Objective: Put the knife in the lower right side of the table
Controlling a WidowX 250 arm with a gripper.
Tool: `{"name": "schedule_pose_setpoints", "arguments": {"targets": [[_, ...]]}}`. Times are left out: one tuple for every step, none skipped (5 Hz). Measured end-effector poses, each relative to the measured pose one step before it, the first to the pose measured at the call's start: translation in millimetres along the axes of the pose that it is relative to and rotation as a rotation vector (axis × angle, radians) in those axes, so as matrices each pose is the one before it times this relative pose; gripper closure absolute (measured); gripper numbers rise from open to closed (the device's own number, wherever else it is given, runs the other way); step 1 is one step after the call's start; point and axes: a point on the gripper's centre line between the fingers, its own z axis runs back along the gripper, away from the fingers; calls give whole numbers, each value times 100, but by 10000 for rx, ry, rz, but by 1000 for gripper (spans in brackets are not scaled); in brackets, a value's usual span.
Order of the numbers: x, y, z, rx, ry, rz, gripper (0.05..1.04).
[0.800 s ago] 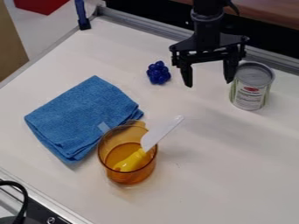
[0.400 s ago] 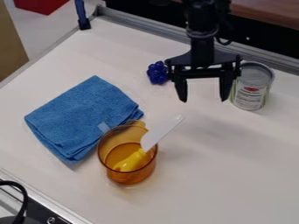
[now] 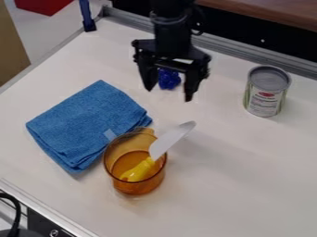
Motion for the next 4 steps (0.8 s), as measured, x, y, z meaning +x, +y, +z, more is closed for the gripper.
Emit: {"name": "schedule_pose_setpoints", "arguments": {"targets": [[-2467, 1281, 504, 879, -267, -1519, 85], [-2344, 468, -1122, -40, -87, -1542, 85], [-967, -96, -931, -298, 289, -1220, 85], [-263, 40, -921, 102, 112, -315, 85]]}}
